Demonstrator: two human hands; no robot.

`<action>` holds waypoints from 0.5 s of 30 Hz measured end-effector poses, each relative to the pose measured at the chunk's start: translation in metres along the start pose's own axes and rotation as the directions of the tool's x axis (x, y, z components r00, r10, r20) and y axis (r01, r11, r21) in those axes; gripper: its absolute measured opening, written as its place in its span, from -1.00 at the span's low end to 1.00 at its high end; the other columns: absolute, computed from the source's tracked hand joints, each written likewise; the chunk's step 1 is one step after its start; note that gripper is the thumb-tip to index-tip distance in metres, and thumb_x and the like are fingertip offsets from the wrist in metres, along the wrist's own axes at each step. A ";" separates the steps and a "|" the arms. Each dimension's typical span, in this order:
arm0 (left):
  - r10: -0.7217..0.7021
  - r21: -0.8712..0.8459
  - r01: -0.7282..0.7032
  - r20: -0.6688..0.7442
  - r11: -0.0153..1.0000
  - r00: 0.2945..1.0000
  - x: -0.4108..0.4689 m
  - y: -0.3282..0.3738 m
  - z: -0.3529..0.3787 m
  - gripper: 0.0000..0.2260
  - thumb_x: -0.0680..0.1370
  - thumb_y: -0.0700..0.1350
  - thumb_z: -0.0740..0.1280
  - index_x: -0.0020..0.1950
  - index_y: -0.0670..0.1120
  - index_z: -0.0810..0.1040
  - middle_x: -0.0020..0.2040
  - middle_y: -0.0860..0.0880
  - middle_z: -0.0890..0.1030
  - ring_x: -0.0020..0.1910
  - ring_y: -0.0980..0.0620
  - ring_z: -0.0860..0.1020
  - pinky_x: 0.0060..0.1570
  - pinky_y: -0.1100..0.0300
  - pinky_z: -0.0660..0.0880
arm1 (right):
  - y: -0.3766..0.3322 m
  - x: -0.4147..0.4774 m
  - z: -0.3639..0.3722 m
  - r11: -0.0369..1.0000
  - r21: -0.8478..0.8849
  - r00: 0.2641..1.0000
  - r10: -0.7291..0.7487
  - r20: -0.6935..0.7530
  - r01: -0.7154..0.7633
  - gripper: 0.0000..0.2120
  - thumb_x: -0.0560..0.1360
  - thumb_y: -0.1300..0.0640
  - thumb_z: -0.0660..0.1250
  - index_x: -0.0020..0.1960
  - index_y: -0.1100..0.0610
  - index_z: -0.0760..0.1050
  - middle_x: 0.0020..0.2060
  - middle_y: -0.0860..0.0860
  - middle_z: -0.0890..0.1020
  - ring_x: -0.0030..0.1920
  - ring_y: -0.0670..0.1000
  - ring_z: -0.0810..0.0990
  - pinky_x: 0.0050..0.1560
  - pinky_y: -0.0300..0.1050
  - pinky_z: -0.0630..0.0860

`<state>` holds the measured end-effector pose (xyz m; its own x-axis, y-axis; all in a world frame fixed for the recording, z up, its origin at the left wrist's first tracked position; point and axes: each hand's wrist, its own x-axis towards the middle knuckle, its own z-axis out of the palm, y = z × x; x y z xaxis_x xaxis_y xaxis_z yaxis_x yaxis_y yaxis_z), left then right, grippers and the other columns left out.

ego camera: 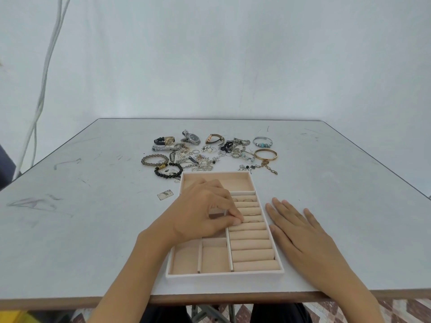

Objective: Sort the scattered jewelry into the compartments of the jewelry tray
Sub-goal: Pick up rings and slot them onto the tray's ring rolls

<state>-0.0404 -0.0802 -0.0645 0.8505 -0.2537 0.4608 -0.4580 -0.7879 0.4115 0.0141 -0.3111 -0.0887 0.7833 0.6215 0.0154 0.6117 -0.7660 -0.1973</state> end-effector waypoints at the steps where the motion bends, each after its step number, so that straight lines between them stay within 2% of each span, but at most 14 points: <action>1: -0.007 -0.004 0.007 0.007 1.000 1.000 -0.001 0.001 0.000 -0.82 0.47 0.15 0.34 -0.10 0.14 0.70 -0.18 0.19 0.65 -0.07 0.16 0.52 -0.02 -0.05 0.38 | 0.000 0.000 0.000 1.000 0.001 1.000 0.000 0.000 0.000 0.07 0.07 -0.43 -0.78 0.51 -0.22 -0.21 0.46 -0.32 -0.24 0.43 -0.33 -0.32 0.42 -0.23 -0.38; 5: -0.044 -0.052 0.043 -0.022 0.998 0.999 -0.002 0.002 -0.002 -0.82 0.50 0.10 0.33 -0.04 0.09 0.69 -0.16 0.18 0.66 -0.06 0.16 0.52 -0.01 -0.02 0.42 | 0.001 0.000 -0.001 1.000 -0.001 1.000 -0.004 0.004 0.004 0.04 0.07 -0.43 -0.78 0.49 -0.22 -0.25 0.46 -0.32 -0.24 0.43 -0.33 -0.32 0.43 -0.23 -0.38; 8: -0.051 -0.050 0.047 -0.082 0.998 0.995 0.000 0.002 -0.003 -0.86 0.51 0.03 0.39 -0.01 0.05 0.69 -0.15 0.15 0.67 -0.07 0.15 0.54 0.05 0.10 0.43 | 0.001 0.000 -0.001 1.000 0.011 1.000 -0.003 0.001 0.003 0.01 0.07 -0.43 -0.77 0.46 -0.24 -0.28 0.46 -0.32 -0.24 0.43 -0.33 -0.32 0.42 -0.23 -0.38; 11: -0.065 -0.029 0.062 -0.112 0.998 0.992 0.002 0.002 -0.002 -0.85 0.47 0.06 0.42 -0.02 0.05 0.68 -0.15 0.15 0.65 -0.05 0.14 0.54 0.13 0.23 0.35 | 0.001 0.000 0.000 1.000 0.007 1.000 -0.008 0.001 0.008 -0.04 0.07 -0.42 -0.78 0.43 -0.25 -0.33 0.46 -0.33 -0.25 0.43 -0.33 -0.33 0.42 -0.23 -0.38; 15: -0.109 -0.004 0.109 -0.078 0.994 0.991 0.003 -0.001 0.000 -0.79 0.39 0.13 0.46 -0.03 0.10 0.67 -0.16 0.17 0.63 -0.04 0.14 0.53 0.14 0.17 0.34 | 0.003 0.001 0.002 1.000 0.024 1.000 -0.005 -0.005 0.005 -0.02 0.10 -0.44 -0.74 0.47 -0.27 -0.24 0.47 -0.33 -0.23 0.44 -0.33 -0.32 0.46 -0.20 -0.34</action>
<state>-0.0378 -0.0799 -0.0636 0.8723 -0.1217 0.4735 -0.3638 -0.8087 0.4622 0.0160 -0.3125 -0.0913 0.7809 0.6242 0.0213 0.6126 -0.7589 -0.2211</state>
